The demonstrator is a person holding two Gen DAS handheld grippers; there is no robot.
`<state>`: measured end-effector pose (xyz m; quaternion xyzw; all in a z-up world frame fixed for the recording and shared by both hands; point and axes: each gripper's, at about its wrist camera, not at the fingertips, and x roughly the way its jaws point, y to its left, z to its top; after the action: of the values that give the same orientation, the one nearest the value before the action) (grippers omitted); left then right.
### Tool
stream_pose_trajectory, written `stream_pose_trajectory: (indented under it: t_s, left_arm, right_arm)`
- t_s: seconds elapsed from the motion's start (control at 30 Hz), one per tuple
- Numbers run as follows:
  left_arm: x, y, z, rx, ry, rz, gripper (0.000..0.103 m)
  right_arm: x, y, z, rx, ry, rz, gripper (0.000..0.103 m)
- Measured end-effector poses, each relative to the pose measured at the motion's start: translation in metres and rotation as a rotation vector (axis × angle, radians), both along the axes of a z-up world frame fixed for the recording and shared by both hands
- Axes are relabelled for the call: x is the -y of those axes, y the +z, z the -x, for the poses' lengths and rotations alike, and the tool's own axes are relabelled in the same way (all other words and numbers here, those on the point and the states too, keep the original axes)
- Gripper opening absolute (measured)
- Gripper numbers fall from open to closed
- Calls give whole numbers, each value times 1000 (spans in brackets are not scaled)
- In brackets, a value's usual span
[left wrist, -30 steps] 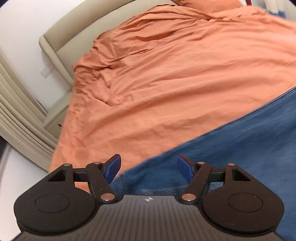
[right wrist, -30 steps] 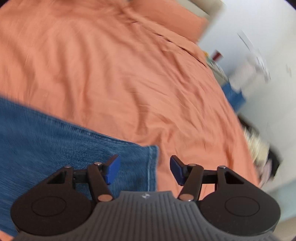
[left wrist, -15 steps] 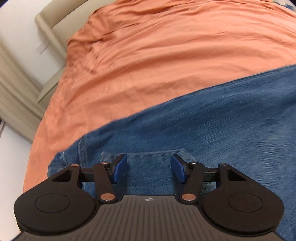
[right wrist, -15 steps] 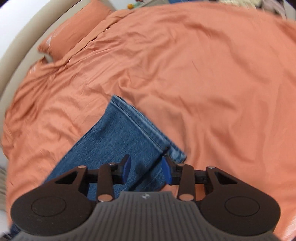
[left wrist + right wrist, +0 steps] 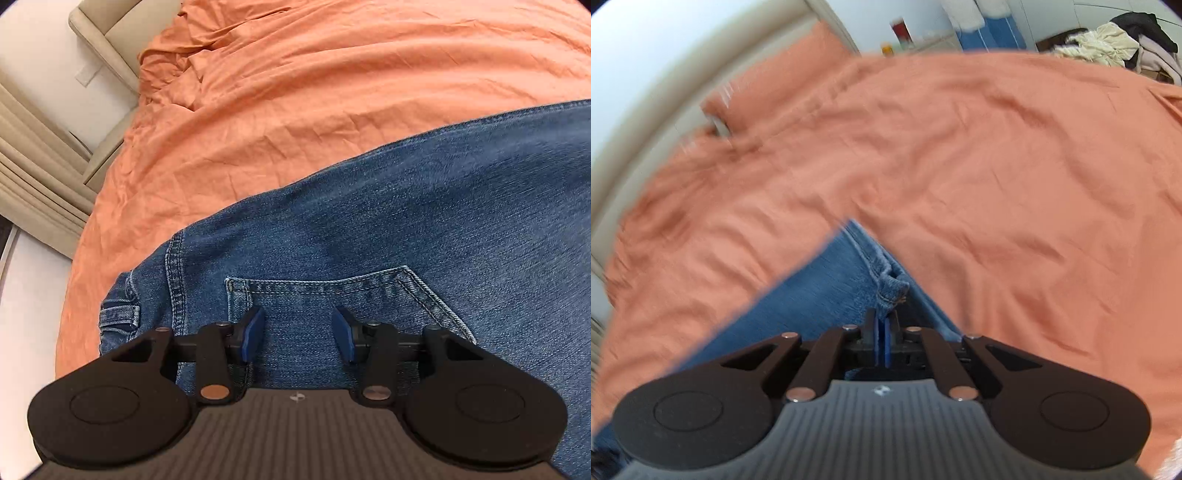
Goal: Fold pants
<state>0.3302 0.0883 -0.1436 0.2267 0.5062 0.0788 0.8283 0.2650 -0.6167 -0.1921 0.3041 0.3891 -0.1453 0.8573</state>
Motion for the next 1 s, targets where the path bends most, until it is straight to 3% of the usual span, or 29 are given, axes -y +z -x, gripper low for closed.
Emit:
stream_pose_trajectory:
  t_s: [0.1,0.2,0.27,0.3,0.33,0.43,0.57,0.8,0.87,1.0]
  left_arm:
    - [4,2,2,-4,-22,-24,52]
    - [6,13,7,21,-48,-1,52]
    - [9,26,11,50,-57,49,52]
    - [12,31,12,60,-70,74,52]
    - [18,38,13,67,-95,102,52]
    - [42,50,14,94,-163,169,52]
    - [86,54,9,121,-272,271,49]
    - [147,30,-19,131,-371,404,44]
    - [159,15,-32,98,-383,438,39]
    - [180,-16,-51,56,-415,408,35]
  right_arm:
    - [7,-25,-3,-31,-18,-44,0]
    - [5,-23,-6,-47,0,-22,0]
    - [-5,-7,-7,-46,45,68,7]
    - [-15,2,-10,-50,69,133,20]
    - [-25,12,-10,-45,101,202,24]
    - [-62,36,-14,8,198,332,26]
    - [-126,45,-45,87,367,321,25]
    - [-253,28,-115,146,611,351,25]
    - [-280,17,-136,123,663,358,25]
    - [-318,-19,-172,-8,740,406,24]
